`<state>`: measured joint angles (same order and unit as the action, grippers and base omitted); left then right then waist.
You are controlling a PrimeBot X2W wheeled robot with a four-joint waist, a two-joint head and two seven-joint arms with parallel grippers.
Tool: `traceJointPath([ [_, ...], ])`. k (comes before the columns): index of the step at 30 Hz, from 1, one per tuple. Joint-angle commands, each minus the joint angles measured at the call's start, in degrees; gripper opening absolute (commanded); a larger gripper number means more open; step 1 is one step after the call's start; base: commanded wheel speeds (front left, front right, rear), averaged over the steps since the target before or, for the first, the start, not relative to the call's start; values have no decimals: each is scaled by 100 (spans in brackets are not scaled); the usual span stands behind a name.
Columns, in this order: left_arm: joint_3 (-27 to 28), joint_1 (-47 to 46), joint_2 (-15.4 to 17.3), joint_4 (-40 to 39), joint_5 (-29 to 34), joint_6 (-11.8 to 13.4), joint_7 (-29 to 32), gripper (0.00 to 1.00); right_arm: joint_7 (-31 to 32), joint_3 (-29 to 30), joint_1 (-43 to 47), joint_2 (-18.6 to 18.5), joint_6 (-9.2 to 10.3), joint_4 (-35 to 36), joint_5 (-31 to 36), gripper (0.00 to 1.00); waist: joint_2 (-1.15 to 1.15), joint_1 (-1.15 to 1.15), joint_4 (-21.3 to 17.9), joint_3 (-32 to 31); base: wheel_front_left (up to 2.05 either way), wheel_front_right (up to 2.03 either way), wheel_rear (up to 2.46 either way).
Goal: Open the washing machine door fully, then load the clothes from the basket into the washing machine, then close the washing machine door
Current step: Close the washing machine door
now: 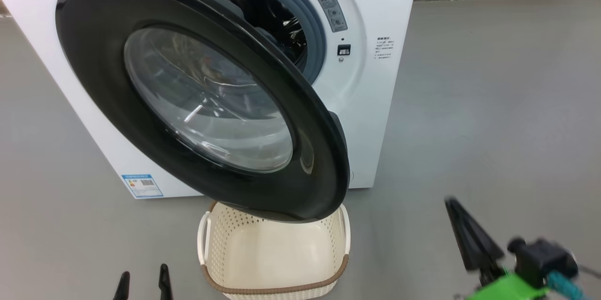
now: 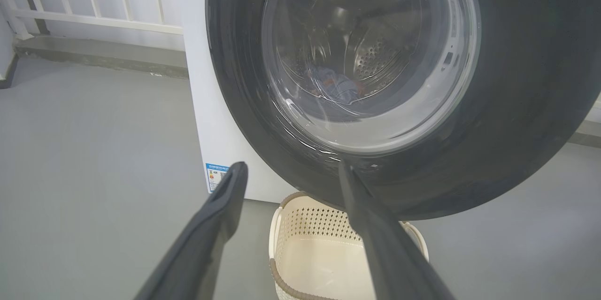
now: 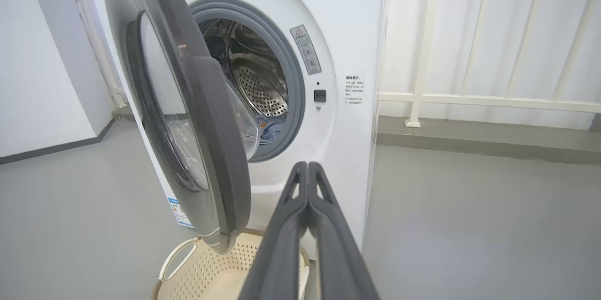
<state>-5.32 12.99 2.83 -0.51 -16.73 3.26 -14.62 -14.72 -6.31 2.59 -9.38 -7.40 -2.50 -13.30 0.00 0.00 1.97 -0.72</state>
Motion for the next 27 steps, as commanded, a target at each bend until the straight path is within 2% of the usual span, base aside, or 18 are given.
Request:
traceJointPath([
  [1, 148, -169, 5, -136, -42, 24, -38, 100, -28, -211, -370, -90, -9, 269, -43, 0, 0, 0, 13, 11, 0, 0, 0],
  [8, 66, -213, 5, -129, -31, 25, -38, 100, -28, -893, -1198, -82, -9, 1015, -140, 0, 0, 0, 150, 47, 0, 0, 0],
  [13, 27, -231, 5, -130, -36, 22, -38, 100, -28, -1660, -1588, -89, -9, 1255, -247, 0, 0, 0, 316, 75, 0, 0, 0],
  [20, -124, -289, 5, -155, -65, 36, -38, 100, -28, -2509, -1758, -213, -9, 719, -481, 0, 0, 0, 630, 200, 0, 0, 0],
  [27, -398, -419, 5, -238, -69, 122, -38, 100, -28, -2537, -1991, -304, -9, 176, -616, 0, 0, 0, 942, 562, 0, 0, 0],
])
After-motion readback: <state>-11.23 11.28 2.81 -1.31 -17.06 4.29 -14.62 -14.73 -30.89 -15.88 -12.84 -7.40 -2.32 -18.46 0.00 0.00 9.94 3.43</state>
